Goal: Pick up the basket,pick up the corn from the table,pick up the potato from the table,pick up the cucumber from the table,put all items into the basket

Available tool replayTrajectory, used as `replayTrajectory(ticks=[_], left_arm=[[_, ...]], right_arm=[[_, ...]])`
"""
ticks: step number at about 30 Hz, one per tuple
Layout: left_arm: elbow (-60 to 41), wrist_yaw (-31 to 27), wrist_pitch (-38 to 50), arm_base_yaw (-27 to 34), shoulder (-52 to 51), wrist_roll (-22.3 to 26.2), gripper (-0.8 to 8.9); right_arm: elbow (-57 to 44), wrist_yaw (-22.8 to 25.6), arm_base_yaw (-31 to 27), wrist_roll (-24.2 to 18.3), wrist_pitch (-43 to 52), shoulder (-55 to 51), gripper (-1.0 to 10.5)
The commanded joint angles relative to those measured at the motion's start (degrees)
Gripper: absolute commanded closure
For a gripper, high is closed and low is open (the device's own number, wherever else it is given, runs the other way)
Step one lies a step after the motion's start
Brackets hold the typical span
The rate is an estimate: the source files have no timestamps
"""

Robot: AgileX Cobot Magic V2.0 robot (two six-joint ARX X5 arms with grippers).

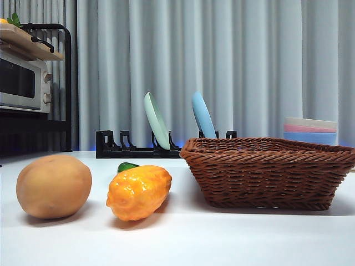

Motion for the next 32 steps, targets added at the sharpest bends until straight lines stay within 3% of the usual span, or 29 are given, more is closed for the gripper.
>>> replayTrajectory(ticks=[1,10,17,27,30,32], left_arm=[[3.54,0.17,0.37,0.17,1.70,0.90,8.21],[18.21,0.50,-4.33,0.17,15.63,12.76,8.22],[30.53,8.17,-9.73,0.17,31.71,16.41,8.22],[40.00,23.96,-14.45,0.07,50.25,17.66,8.16],[40.63,25.75,-14.58,0.02,53.02,17.90,7.71],[40.63,25.44,-14.58,-0.11,53.92,17.88,5.94]], right_arm=[[2.75,0.04,0.07,-1.38,0.42,3.30,9.6],[15.34,-0.13,0.07,-12.39,-0.15,19.98,9.6],[28.50,-0.68,0.07,-18.03,-5.68,35.04,9.6],[43.65,-13.79,0.02,-27.06,-21.38,52.92,9.4],[45.35,-15.06,0.02,-27.56,-22.47,56.24,8.2],[45.62,-14.91,0.02,-27.45,-22.10,57.86,6.5]])
